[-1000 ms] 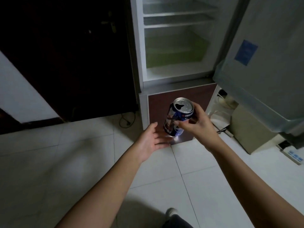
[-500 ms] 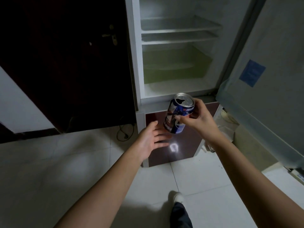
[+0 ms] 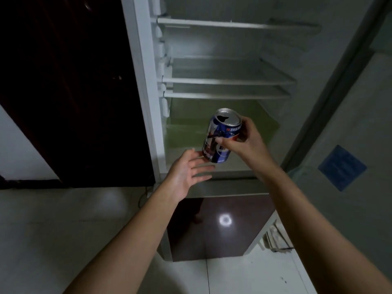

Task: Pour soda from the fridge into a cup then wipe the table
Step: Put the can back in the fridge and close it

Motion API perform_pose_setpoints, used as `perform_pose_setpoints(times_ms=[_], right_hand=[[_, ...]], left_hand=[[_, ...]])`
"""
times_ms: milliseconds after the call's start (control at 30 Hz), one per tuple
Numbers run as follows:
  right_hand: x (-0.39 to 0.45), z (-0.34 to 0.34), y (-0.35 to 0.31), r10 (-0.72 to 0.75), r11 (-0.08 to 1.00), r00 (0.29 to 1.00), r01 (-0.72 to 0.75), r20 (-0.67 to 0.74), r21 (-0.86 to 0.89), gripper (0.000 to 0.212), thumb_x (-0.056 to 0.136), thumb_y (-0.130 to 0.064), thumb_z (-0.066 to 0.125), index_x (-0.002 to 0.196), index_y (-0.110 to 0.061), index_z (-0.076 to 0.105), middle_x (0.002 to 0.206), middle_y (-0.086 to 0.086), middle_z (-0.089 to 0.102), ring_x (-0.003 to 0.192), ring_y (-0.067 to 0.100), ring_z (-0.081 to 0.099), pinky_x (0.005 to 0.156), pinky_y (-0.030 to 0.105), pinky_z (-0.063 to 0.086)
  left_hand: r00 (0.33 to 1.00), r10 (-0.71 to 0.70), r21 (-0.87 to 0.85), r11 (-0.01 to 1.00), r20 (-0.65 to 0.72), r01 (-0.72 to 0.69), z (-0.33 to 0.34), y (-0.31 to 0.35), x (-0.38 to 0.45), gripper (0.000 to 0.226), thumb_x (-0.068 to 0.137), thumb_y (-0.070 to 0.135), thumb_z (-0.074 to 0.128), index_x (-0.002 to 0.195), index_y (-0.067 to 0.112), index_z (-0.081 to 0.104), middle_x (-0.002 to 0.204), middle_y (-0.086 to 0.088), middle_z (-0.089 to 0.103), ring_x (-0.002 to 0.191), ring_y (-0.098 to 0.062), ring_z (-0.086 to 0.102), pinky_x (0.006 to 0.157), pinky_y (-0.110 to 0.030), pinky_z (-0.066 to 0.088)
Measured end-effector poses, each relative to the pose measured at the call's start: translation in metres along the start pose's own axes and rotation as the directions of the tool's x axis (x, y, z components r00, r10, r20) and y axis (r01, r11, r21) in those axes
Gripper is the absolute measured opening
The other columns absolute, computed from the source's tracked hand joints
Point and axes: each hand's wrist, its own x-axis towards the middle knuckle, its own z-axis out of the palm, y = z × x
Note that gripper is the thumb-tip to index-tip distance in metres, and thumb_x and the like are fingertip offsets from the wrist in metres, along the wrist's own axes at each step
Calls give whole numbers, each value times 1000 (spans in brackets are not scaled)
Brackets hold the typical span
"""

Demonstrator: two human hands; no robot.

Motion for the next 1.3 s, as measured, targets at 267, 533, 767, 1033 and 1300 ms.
perform_pose_setpoints(times_ms=[267, 533, 767, 1033, 1300], right_hand=[[85, -12, -17, -73, 997, 997, 73, 1, -7, 66, 71, -15, 77, 127, -17, 42, 125, 0, 55, 112, 17, 54, 97, 36, 44], [152, -9, -50, -160, 986, 987, 161, -20, 43, 64, 75, -14, 73, 130, -11, 41, 117, -3, 56, 107, 11, 55, 92, 26, 46], [197, 4, -53, -181, 983, 983, 182, -43, 26, 65, 75, -14, 73, 131, -9, 39, 116, -1, 55, 108, 14, 55, 93, 29, 46], [223, 12, -45, -163, 986, 986, 163, -34, 14, 65, 75, -14, 73, 131, -11, 40, 121, 0, 54, 106, 11, 52, 85, 23, 44], [238, 15, -35, -147, 989, 989, 148, -26, 25, 64, 76, -14, 72, 132, -12, 40, 118, -2, 54, 108, 13, 51, 91, 28, 43]], left_hand=[[991, 125, 29, 992, -35, -124, 18, 56, 52, 32, 99, 33, 31, 117, 11, 46, 107, -9, 62, 90, -22, 64, 80, -37, 53], [979, 199, -3, 980, -44, -199, 26, 118, 91, 44, 99, 33, 32, 132, 6, 41, 117, -12, 58, 93, -24, 64, 80, -38, 54], [970, 225, -31, 973, -95, -229, 24, 143, 114, 40, 99, 30, 34, 128, 5, 46, 110, -6, 58, 97, -24, 62, 81, -38, 54], [658, 712, 704, 597, -245, -385, 12, 128, 124, 29, 95, 15, 45, 122, 14, 56, 125, 0, 54, 108, -7, 49, 82, -2, 36], [596, 789, 989, -125, 151, -84, -3, 116, 151, 52, 93, 17, 42, 143, 9, 31, 149, -8, 32, 141, -21, 21, 117, -30, 6]])
